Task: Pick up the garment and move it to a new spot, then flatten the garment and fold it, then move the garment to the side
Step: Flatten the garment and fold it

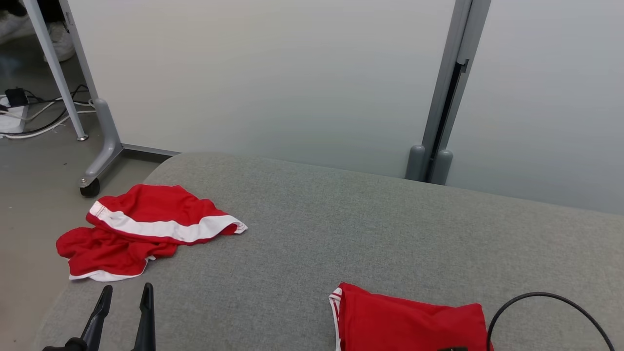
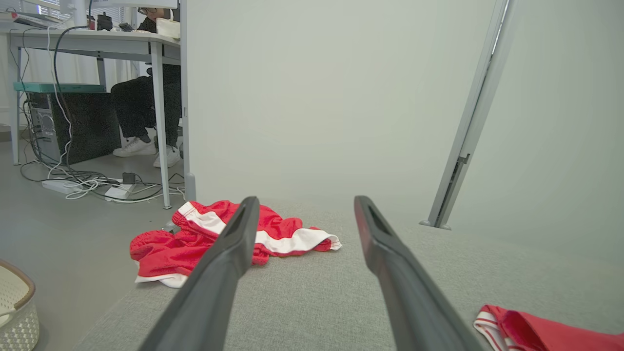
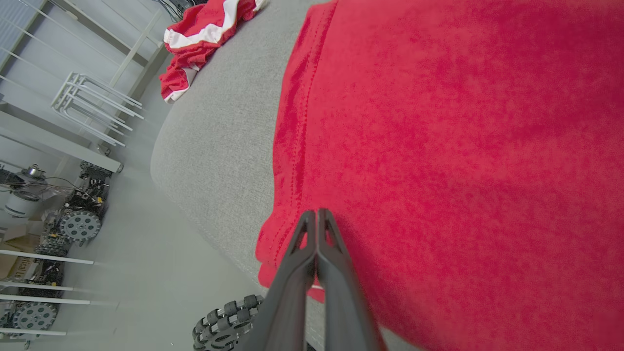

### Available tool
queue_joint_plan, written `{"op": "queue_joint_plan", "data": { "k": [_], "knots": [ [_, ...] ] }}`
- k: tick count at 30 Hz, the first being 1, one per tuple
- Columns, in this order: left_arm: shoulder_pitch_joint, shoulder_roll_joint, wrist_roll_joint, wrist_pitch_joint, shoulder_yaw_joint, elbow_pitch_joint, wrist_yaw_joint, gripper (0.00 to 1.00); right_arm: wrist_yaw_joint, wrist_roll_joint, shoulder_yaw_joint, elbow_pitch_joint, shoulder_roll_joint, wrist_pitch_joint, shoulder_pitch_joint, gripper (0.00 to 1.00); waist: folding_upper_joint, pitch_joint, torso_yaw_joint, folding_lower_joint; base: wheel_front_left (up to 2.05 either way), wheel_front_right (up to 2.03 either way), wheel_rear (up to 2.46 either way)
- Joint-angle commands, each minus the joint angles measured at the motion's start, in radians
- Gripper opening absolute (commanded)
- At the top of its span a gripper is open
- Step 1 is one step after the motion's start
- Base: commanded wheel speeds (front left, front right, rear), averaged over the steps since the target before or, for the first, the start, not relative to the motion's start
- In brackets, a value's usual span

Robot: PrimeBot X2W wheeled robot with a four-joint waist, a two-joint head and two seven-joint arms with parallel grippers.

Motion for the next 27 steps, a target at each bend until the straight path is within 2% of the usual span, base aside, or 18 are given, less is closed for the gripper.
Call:
{"op": "queue_joint_plan", "data": {
  "k": [1,4,8,13,17,19,20,27],
  "knots": [
    [0.000,0.002,-0.002,-0.005,0.002,-0.001,0.005,1.00,0.000,0.014,0.016,-0.015,-0.011,0.008,0.006,0.00,0.0000,-0.001,-0.007,0.0000,0.00,0.00,0.00],
    [0.002,0.000,-0.005,-0.006,0.000,-0.001,0.005,1.00,0.000,0.045,0.073,-0.075,-0.044,0.014,-0.009,0.00,0.0000,0.000,-0.022,0.0000,0.00,0.00,0.00],
    [0.001,0.000,-0.006,-0.009,0.000,-0.004,0.008,1.00,0.000,0.049,0.092,-0.135,-0.084,-0.048,-0.048,0.00,0.0000,0.001,-0.048,0.0000,0.00,0.00,0.00],
    [0.001,-0.003,-0.007,-0.015,0.000,-0.004,0.009,1.00,0.000,0.027,0.064,-0.208,-0.161,-0.154,-0.098,0.00,0.0000,-0.001,-0.079,0.0000,0.00,0.00,0.00],
    [0.006,-0.006,-0.009,-0.017,0.002,-0.004,0.012,1.00,0.000,-0.024,-0.008,-0.224,-0.225,-0.238,-0.125,0.00,0.0000,-0.003,-0.105,0.0000,0.00,0.00,0.00],
    [0.008,-0.008,-0.011,-0.020,0.003,-0.004,0.013,1.00,0.000,-0.052,-0.052,-0.238,-0.245,-0.265,-0.130,0.50,0.0000,-0.004,-0.120,0.0000,0.00,0.00,0.00],
    [0.009,-0.008,-0.009,-0.022,0.004,-0.005,0.012,1.00,0.000,-0.067,-0.079,-0.244,-0.255,-0.274,-0.131,1.00,0.0000,-0.004,-0.128,0.0000,0.00,0.00,0.00],
    [0.005,-0.015,-0.004,-0.026,0.008,-0.010,0.012,1.00,0.000,-0.173,-0.259,-0.243,-0.275,-0.296,-0.092,1.00,0.0000,-0.001,-0.170,0.0000,0.00,0.00,0.00]
  ]
}}
